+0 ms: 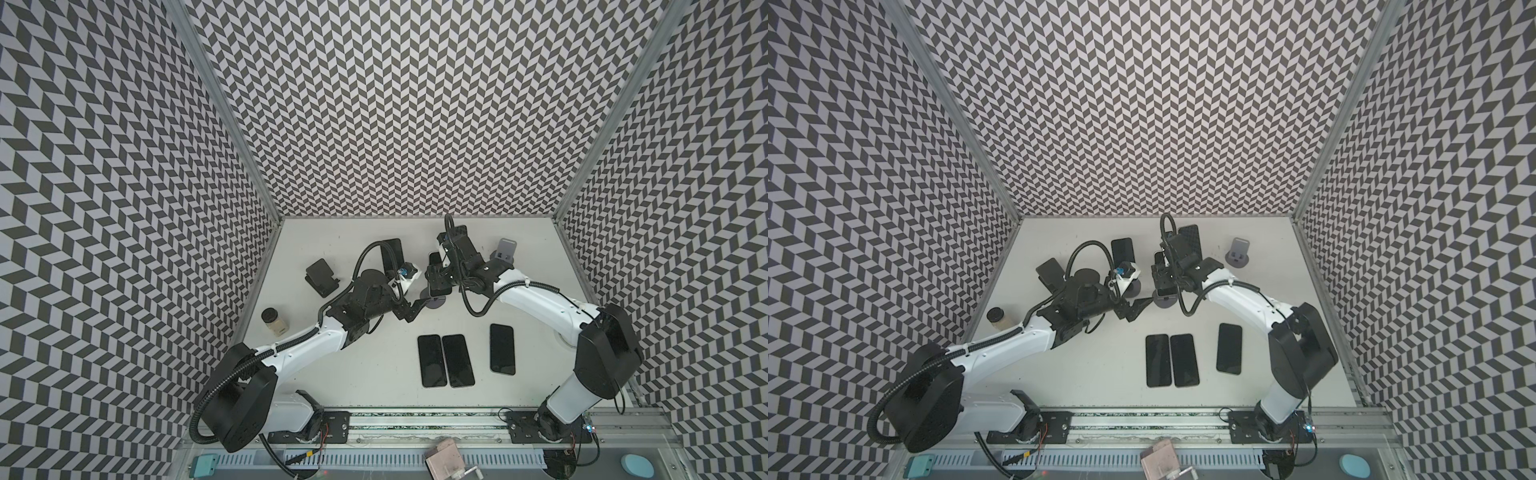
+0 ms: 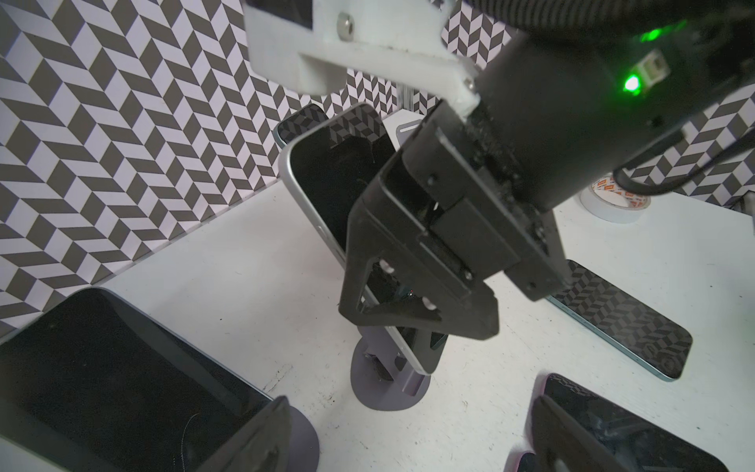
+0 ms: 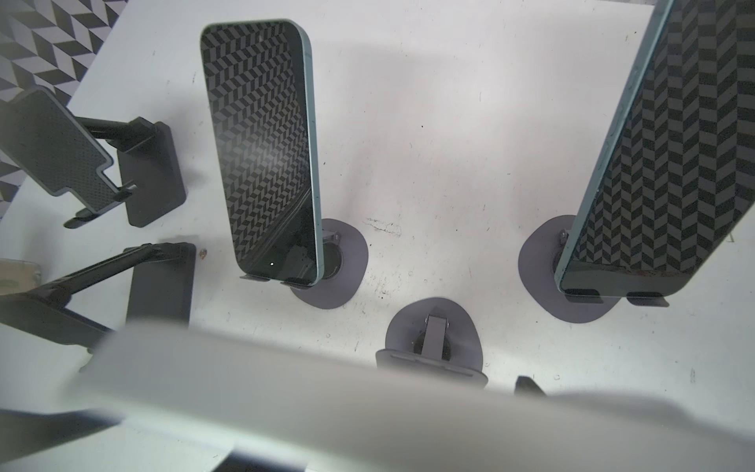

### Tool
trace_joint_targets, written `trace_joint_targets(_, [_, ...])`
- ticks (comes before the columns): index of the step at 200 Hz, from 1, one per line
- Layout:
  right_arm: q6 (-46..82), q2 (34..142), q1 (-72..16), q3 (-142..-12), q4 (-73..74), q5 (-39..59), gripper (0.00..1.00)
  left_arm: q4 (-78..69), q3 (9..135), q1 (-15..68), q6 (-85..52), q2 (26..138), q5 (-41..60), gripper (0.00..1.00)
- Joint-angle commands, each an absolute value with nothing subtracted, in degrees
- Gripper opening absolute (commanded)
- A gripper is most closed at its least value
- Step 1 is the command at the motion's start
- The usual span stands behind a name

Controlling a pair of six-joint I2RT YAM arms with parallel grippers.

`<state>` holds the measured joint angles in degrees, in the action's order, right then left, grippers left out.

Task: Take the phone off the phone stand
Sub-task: 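Close the left gripper on the top edge of the silver-edged phone, then lift the phone off its stand with the left gripper while the right shifts aside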

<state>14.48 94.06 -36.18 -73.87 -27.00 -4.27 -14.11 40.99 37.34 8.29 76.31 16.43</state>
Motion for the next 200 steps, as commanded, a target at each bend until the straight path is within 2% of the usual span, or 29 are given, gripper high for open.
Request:
trace_joint_targets(1, [14.6, 90.5, -35.5, -73.7, -25.5, -4.9, 0.65, -15.0, 42.3, 37.2, 9.4, 77.0, 17.9, 0.91])
trace_joint_targets(200, [13.2, 82.7, -27.8, -67.7, -28.3, -3.2, 0.64, -17.1, 47.0, 40.3, 6.3, 82.7, 21.4, 0.90])
